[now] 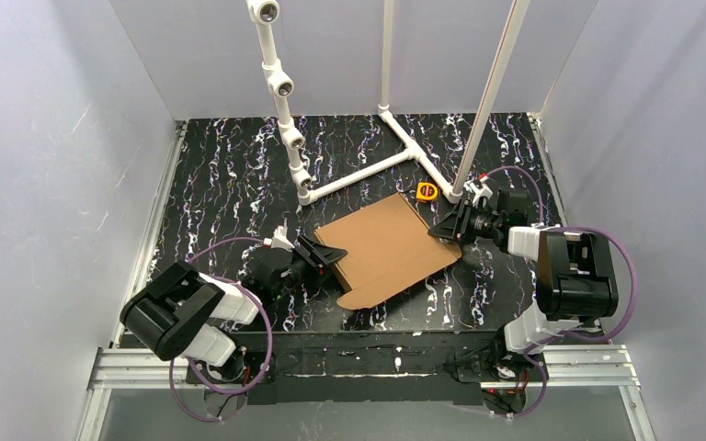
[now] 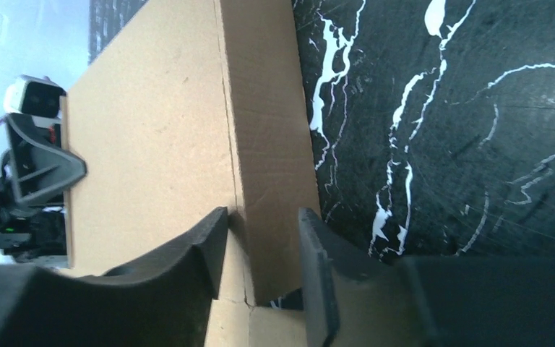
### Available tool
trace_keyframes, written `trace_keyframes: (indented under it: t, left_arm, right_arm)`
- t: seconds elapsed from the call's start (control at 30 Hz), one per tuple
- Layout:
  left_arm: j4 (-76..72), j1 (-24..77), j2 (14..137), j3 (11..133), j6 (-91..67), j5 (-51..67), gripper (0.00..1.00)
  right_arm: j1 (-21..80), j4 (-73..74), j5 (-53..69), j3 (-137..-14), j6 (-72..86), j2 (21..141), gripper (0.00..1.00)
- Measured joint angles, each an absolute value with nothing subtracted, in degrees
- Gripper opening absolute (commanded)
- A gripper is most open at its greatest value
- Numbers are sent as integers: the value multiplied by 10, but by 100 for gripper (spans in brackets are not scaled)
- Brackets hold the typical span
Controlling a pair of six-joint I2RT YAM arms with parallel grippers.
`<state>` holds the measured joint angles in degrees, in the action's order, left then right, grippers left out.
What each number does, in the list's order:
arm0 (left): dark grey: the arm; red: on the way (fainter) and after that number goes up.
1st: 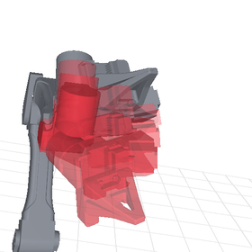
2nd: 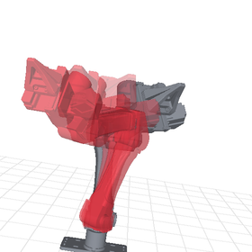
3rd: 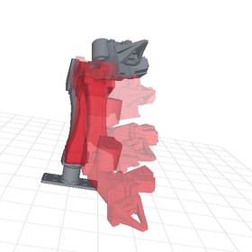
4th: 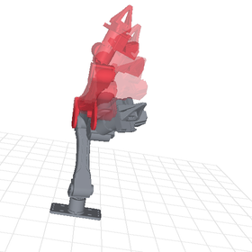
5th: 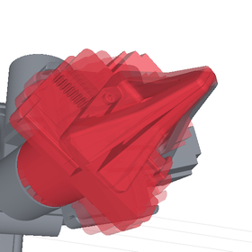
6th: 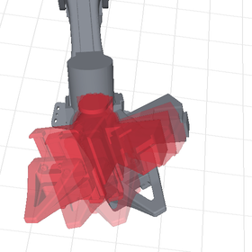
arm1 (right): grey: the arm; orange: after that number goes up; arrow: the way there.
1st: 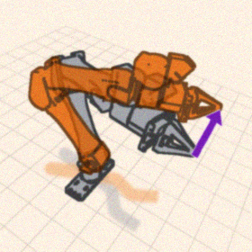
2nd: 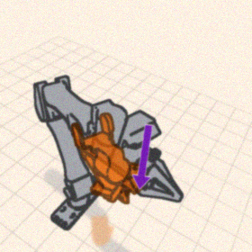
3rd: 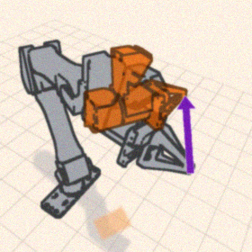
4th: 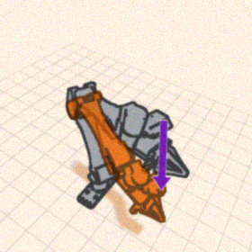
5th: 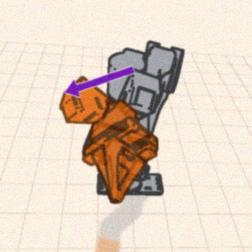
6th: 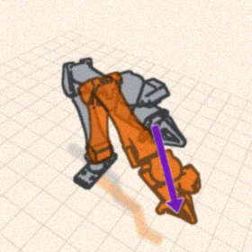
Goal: Fold the paper box
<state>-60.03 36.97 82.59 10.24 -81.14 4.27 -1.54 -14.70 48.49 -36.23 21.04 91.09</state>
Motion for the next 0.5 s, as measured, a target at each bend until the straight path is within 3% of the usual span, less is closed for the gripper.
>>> trace_keyframes:
  t: [0.3, 0.5]
  left_arm:
    - [-580, 373, 788, 98, -842, 24, 23]
    - [-508, 373, 728, 103, -873, 28, 24]
  right_arm:
    - [-18, -57, 464, -371, 111, 758, 97]
    - [-18, 60, 522, -446, -142, 635, 98]
